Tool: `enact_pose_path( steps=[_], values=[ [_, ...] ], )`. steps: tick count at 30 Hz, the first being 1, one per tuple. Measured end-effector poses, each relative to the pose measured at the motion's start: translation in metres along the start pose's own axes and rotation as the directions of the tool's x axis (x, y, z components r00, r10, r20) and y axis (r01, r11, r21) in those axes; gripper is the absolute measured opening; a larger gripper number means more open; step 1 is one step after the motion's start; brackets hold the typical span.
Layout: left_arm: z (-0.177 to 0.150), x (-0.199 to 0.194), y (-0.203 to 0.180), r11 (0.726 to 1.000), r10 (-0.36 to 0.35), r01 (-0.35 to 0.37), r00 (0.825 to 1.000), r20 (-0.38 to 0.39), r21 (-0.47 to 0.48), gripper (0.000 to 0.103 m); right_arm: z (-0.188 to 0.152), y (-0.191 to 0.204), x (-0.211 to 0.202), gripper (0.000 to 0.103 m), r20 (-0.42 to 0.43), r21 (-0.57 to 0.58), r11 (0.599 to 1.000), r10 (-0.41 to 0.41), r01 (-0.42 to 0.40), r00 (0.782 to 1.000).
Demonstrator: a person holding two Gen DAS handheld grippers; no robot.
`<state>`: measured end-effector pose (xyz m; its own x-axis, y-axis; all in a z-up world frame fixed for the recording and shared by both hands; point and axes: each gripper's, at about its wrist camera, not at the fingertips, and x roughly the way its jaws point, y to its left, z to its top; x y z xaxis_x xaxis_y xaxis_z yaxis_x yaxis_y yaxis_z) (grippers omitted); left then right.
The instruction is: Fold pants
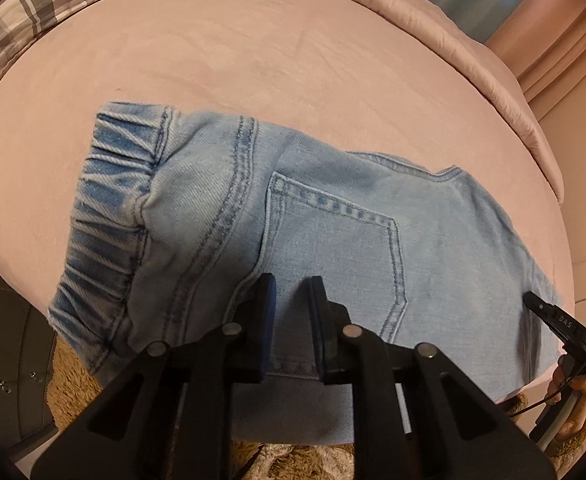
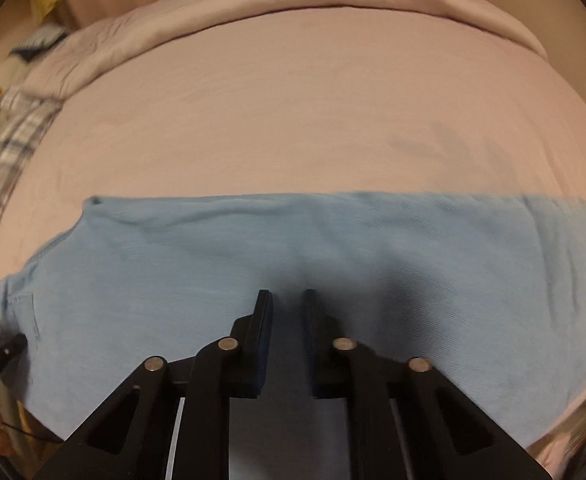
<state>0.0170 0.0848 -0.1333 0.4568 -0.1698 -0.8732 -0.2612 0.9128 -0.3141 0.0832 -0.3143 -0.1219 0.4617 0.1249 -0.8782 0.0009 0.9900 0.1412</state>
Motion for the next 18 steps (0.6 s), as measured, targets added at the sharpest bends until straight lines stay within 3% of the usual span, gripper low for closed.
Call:
enact_pose_path(
  steps=[4,7,10,14,16,18],
  values=[
    [0.000,0.000,-0.003,1.000,0.011,-0.011,1.000,-0.001,0.005,0.017,-0.006,-0.037,-0.009,0.007,0.023,0.091,0.993,-0.079,0.076,0.997],
    [0.001,0.002,-0.008,1.000,0.024,-0.024,1.000,-0.014,0.014,0.017,-0.010,-0.066,-0.015,0.005,0.033,0.168,0.982,-0.091,0.084,0.995],
    [0.008,0.005,-0.013,1.000,0.028,-0.028,0.999,-0.037,0.009,0.017,-0.013,-0.091,-0.023,0.003,0.046,0.229,0.958,-0.188,0.173,0.981],
    [0.014,0.004,-0.020,0.999,0.037,-0.036,0.998,-0.057,0.018,0.018,-0.019,-0.127,-0.031,0.002,0.059,0.338,0.928,-0.190,0.160,0.980],
    [0.019,0.002,-0.023,1.000,0.008,-0.008,0.997,-0.071,0.004,0.018,-0.020,-0.135,-0.034,0.000,0.060,0.365,0.915,-0.207,0.171,0.977],
    [0.029,0.000,-0.035,0.996,-0.090,0.089,0.993,-0.081,-0.010,0.020,-0.021,-0.147,-0.037,0.000,0.050,0.399,0.894,-0.240,0.201,0.969]
  ],
)
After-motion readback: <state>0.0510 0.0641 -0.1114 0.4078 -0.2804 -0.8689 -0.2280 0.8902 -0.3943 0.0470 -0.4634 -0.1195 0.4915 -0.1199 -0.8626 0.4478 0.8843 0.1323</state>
